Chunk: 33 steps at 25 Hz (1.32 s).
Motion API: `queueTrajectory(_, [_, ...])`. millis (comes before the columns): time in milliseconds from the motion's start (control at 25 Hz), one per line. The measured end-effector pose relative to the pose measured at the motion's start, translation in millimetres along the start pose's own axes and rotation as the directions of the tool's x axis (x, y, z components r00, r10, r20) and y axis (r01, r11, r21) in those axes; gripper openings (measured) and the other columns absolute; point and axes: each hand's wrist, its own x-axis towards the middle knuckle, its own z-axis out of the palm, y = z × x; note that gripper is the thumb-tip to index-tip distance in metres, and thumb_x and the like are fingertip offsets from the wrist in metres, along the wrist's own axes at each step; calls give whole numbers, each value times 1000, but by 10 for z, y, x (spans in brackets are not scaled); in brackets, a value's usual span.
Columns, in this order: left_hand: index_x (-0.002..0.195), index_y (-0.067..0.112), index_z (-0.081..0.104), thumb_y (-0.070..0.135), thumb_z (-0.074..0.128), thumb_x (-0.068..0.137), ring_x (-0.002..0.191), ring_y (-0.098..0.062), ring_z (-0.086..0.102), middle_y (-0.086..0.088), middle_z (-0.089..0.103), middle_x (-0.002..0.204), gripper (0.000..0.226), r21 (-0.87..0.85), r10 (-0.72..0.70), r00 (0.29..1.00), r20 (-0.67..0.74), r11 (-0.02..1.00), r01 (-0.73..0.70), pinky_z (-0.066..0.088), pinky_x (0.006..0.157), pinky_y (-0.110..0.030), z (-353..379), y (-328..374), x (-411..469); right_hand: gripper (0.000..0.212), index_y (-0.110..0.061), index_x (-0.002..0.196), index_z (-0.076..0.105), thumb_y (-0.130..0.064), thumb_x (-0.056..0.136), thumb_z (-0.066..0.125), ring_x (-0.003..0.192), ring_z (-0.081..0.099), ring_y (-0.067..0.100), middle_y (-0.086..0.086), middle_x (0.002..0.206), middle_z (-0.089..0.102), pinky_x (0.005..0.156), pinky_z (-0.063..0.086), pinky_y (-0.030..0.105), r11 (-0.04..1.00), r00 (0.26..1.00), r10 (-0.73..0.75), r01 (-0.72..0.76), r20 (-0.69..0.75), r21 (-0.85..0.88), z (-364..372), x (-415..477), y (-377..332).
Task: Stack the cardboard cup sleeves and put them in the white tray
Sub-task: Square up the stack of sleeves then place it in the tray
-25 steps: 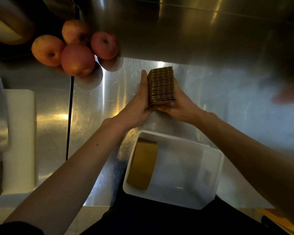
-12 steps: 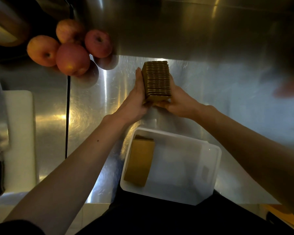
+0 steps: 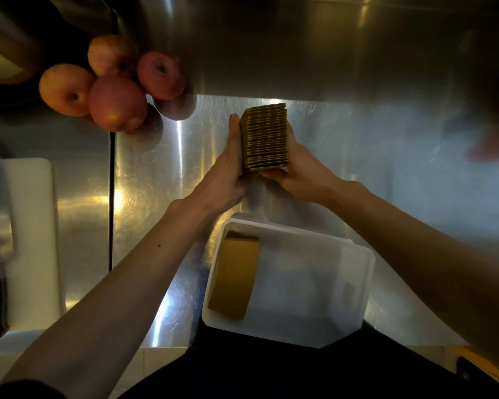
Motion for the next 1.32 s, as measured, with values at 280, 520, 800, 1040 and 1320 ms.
queueTrajectory(280, [151, 23, -27, 34, 62, 93, 143, -22, 37, -13, 22, 161, 106, -45, -6, 1000, 14, 999, 6, 39, 113, -44, 35, -31, 1, 88, -5, 153, 10, -17, 88, 69, 126, 39, 4, 7, 150, 36, 100, 27, 2, 1000, 1000, -4, 4, -9, 10, 40, -24, 43])
queueTrajectory(520, [155, 15, -10, 22, 63, 93, 140, -14, 39, -9, 28, 158, 97, -49, -39, 999, -17, 998, 38, 34, 114, -26, -5, 94, 4, 88, -9, 153, 13, -28, 87, 69, 133, 41, 16, 5, 152, 34, 108, 29, 18, 1000, 1000, -19, 19, 14, -5, -4, 4, 20])
queueTrajectory(800, [150, 15, 24, 19, 72, 87, 121, 5, 47, 3, 42, 141, 79, -141, -36, 998, -49, 990, 28, 35, 93, -2, -90, 331, -85, 91, -14, 152, 19, -30, 82, 76, 131, 40, 8, -1, 148, 38, 111, 34, 24, 998, 1000, -27, 27, -6, 62, -61, -79, -126])
queueTrajectory(1040, [149, 21, 29, 48, 74, 75, 131, -12, 49, 2, 48, 145, 90, -155, 4, 998, 61, 988, 6, 41, 107, -24, -311, 666, -223, 87, -20, 151, 23, -33, 81, 74, 124, 40, 2, -2, 147, 43, 97, 34, 8, 996, 999, 11, -7, -48, 94, -278, -421, -378])
queueTrajectory(1320, [143, 17, 43, 52, 80, 63, 121, -15, 60, 1, 60, 135, 95, -183, -23, 975, 220, 981, 64, 50, 104, -43, -536, 1067, -518, 70, -21, 143, 40, -33, 83, 74, 116, 59, 12, -2, 131, 57, 96, 52, 30, 960, 988, 76, -36, -133, 278, -353, -1081, -634])
